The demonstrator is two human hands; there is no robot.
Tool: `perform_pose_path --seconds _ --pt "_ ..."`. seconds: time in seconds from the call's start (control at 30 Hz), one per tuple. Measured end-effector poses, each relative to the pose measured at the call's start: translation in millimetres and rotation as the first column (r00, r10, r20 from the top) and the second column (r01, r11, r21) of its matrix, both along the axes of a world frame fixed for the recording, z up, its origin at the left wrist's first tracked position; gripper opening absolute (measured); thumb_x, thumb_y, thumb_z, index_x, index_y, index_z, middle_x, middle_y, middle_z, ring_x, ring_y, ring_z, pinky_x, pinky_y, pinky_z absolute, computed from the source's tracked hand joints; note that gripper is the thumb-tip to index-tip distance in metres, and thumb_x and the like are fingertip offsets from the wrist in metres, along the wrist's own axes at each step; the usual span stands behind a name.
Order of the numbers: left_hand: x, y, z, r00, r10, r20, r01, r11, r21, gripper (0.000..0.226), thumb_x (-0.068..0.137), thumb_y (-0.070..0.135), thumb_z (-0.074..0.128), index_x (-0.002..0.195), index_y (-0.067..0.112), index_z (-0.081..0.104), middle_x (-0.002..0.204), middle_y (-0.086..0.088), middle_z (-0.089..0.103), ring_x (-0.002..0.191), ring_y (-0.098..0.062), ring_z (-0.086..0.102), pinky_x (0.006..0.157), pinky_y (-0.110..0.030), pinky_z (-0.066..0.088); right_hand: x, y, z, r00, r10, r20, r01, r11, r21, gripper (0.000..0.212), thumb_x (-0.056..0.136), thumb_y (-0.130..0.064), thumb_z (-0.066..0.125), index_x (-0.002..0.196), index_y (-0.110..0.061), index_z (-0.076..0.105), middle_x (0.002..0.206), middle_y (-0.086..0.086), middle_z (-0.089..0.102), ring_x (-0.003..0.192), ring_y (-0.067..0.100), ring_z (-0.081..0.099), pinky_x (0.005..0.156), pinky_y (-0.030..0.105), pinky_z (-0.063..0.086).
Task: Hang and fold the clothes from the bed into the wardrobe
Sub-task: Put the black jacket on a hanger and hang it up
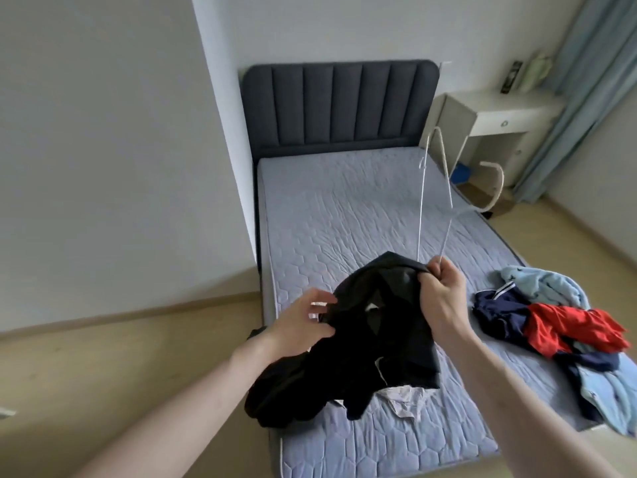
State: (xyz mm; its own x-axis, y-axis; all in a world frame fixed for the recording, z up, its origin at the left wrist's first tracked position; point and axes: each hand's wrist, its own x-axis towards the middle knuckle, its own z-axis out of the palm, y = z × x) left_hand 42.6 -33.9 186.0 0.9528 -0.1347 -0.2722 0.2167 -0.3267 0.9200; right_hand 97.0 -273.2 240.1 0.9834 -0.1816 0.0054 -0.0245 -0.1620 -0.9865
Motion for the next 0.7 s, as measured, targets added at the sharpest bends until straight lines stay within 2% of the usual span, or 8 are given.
perform_pose_path --seconds 0.07,0.2,0.27,0.33,0.4,0.47,0.57,0.7 --pt "-13 1 -15 0.995 -0.091 -0.045 0.097 0.982 0.16 0.058 0.078 0.018 0.08 0.128 0.029 0.053 0.126 0.012 0.059 0.118 -0.004 0.058 0.084 -0.004 0.043 7 3 13 1.0 -0.01 0.008 0.01 0.999 0.031 0.027 0.07 -0.004 0.043 0.066 -0.027 0.03 0.064 -0.005 0.03 0.062 0.016 0.027 0.056 0.037 0.022" --pt "-31 -11 -53 0.966 -0.202 -0.163 0.254 0.863 0.437 0.091 0.061 0.061 0.082 0.138 0.032 0.044 0.127 0.014 0.058 0.117 -0.011 0.059 0.1 -0.032 0.051 11 25 44 0.999 0.026 0.027 -0.03 0.989 0.145 0.031 0.075 0.0 0.041 0.067 -0.028 0.03 0.061 -0.009 0.029 0.056 0.01 0.025 0.051 0.031 0.022" --pt "-30 -15 -71 0.986 -0.1 -0.134 0.153 0.865 0.478 0.077 0.072 0.063 0.071 0.137 0.028 0.049 0.126 0.006 0.063 0.114 -0.02 0.062 0.098 -0.04 0.053 15 35 59 0.999 0.032 0.042 -0.039 0.983 0.182 0.035 0.078 0.005 0.038 0.067 -0.027 0.029 0.06 -0.009 0.028 0.054 0.009 0.023 0.049 0.028 0.021" --pt "-24 -7 -86 0.998 0.049 -0.045 -0.02 0.861 0.508 0.045 0.09 0.05 0.06 0.128 0.025 0.061 0.121 -0.002 0.069 0.112 -0.026 0.066 0.092 -0.038 0.054 23 38 68 0.999 0.008 0.044 -0.017 0.977 0.215 0.036 0.079 0.006 0.037 0.067 -0.027 0.029 0.06 -0.008 0.027 0.055 0.01 0.023 0.049 0.027 0.021" --pt "-13 11 -88 0.983 0.171 0.062 -0.179 0.854 0.489 0.027 0.098 0.039 0.055 0.116 0.024 0.069 0.113 -0.003 0.073 0.11 -0.028 0.068 0.087 -0.036 0.053 33 28 71 0.998 -0.035 0.049 0.024 0.979 0.203 0.034 0.078 0.004 0.037 0.067 -0.027 0.03 0.061 -0.006 0.028 0.056 0.011 0.025 0.05 0.027 0.022" --pt "4 33 -69 0.937 0.321 0.137 -0.349 0.85 0.395 0.016 0.1 0.026 0.055 0.107 0.024 0.069 0.101 0.0 0.073 0.104 -0.028 0.068 0.08 -0.032 0.048 47 7 72 0.992 -0.097 0.078 0.09 0.992 0.091 0.029 0.074 0.001 0.039 0.065 -0.026 0.031 0.062 -0.005 0.03 0.058 0.012 0.026 0.051 0.029 0.023" --pt "34 64 -18 0.831 0.452 0.324 -0.543 0.784 0.301 0.016 0.099 0.01 0.053 0.097 0.021 0.063 0.09 0.002 0.065 0.093 -0.028 0.064 0.074 -0.03 0.04 66 -33 66 0.985 -0.136 0.103 0.154 0.969 -0.194 0.023 0.071 -0.003 0.043 0.064 -0.022 0.033 0.065 -0.002 0.032 0.062 0.016 0.029 0.056 0.033 0.026" --pt "60 76 56 0.753 0.383 0.535 -0.582 0.766 0.272 0.017 0.1 0.01 0.049 0.093 0.021 0.06 0.085 0.004 0.065 0.081 -0.022 0.06 0.071 -0.032 0.045 80 -60 43 0.996 -0.086 0.034 0.092 0.887 -0.452 0.029 0.074 0.006 0.047 0.064 -0.017 0.032 0.065 0.002 0.035 0.061 0.02 0.027 0.054 0.035 0.026"
